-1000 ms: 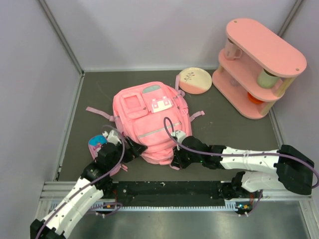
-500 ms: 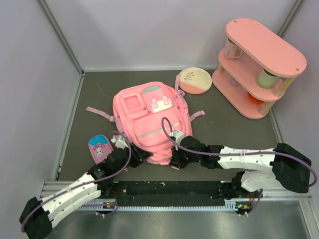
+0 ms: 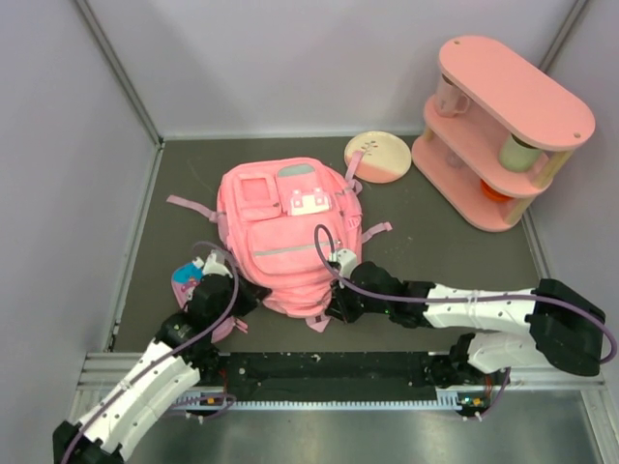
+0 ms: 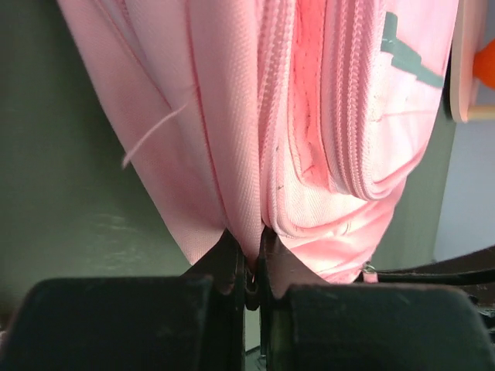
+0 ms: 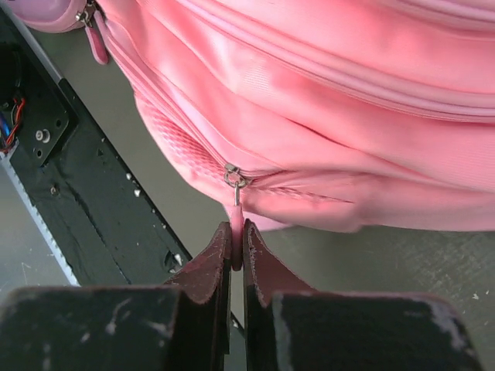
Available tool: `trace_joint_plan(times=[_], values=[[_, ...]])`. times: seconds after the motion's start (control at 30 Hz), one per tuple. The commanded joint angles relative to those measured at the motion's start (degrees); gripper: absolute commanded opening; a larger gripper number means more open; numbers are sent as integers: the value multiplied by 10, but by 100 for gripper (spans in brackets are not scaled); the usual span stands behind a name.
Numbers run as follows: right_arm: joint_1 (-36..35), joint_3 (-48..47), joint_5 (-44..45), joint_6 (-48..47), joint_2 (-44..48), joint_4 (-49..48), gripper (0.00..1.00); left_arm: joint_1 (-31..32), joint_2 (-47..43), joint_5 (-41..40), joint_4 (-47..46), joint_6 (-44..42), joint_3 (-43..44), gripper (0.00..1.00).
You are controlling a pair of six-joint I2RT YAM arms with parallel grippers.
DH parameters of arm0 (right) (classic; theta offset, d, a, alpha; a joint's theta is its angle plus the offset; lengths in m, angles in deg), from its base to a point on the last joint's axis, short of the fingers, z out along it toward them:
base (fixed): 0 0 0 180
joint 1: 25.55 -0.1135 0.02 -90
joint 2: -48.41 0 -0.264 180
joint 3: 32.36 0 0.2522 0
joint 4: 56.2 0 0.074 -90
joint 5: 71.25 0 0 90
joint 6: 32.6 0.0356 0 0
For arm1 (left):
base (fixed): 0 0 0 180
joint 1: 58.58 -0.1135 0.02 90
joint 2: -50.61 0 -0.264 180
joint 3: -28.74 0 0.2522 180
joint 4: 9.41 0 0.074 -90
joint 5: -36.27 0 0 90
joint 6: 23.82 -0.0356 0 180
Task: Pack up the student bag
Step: Zip the student bag at the center of the board.
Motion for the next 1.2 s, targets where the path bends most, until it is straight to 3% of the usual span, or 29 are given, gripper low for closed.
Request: trace_joint_plan(times=[0.0,0.37,0.43,0.47,0.5,0.6,0.7,0.83,1.0,1.17], values=[[8,-21,13,-24,-3,38,0,-95,-62,-49,91,-98,42,0],[94,-23,53,-50,2,77,0,-128,-77,-62,148,-114,81,0],[94,-16,35,-51,7,67,0,-128,-91,-53,142,-108,77,16],[94,-11,12,-47,8,59,0,-128,-97,-46,137,-107,76,41],[95,0,-2,-44,11,48,0,-128,-112,-28,134,-106,74,53],[90,22,-43,-22,16,6,0,-128,-133,10,126,-103,72,77],[68,30,-41,-15,15,-5,0,-127,-146,47,131,-88,72,86],[41,37,-31,-2,9,-25,0,-125,-149,133,98,-18,33,87],[10,38,-19,17,-4,-42,0,-113,-263,122,117,41,-14,87],[3,32,-19,21,-17,-54,0,-111,-286,137,105,71,-54,87]])
